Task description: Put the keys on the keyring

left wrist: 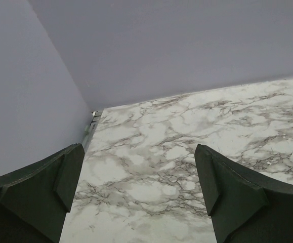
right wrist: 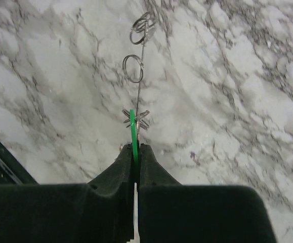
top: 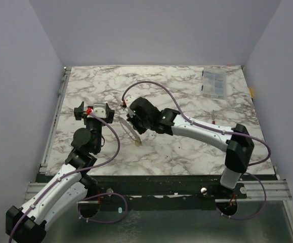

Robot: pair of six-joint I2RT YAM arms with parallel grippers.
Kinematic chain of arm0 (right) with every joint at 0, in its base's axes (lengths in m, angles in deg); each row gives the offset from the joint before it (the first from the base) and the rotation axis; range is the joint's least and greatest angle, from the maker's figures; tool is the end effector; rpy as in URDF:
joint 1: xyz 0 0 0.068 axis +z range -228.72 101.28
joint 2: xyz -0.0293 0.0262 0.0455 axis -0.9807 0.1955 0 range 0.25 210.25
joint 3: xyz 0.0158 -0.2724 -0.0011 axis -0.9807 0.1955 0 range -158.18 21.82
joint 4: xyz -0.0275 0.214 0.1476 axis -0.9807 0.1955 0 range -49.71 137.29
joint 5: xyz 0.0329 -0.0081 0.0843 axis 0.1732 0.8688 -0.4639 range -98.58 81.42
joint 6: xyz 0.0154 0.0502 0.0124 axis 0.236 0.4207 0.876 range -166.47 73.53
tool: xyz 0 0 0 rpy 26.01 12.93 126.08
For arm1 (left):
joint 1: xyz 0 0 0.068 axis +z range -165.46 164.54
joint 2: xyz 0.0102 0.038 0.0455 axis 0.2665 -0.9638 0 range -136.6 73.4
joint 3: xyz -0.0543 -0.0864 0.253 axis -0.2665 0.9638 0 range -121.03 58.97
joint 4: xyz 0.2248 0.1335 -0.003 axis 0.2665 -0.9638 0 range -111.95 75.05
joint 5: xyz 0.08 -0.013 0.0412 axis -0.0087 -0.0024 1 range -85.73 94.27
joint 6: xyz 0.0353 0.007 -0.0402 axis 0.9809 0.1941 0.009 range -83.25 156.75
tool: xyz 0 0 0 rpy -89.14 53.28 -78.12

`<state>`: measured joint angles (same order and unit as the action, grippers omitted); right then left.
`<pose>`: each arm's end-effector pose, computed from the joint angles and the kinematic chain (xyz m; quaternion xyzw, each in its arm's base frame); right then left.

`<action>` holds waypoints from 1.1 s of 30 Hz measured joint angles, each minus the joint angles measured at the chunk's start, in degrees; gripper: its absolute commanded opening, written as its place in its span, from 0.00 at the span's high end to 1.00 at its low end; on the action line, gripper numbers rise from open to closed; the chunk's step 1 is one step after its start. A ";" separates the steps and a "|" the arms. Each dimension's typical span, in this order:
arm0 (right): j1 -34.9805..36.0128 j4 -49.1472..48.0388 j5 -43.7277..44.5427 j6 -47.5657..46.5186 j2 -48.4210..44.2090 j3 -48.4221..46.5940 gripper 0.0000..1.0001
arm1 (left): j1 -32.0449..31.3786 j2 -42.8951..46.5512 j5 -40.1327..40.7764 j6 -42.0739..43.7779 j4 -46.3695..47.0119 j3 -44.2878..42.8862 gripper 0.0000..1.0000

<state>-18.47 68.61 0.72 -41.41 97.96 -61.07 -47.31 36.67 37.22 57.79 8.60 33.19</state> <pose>0.1970 0.3334 0.2958 -0.3951 0.8254 0.1512 0.3738 0.1477 -0.0689 0.3064 0.0688 0.6354 0.1060 0.7617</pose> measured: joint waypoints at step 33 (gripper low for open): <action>-21.64 -7.76 -21.99 12.33 18.29 -1.36 0.99 | 0.02 1.40 -1.22 0.83 0.44 0.00 0.01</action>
<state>-40.11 60.85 -21.27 -29.08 116.25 -62.43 -47.29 38.07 35.99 58.62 9.04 33.19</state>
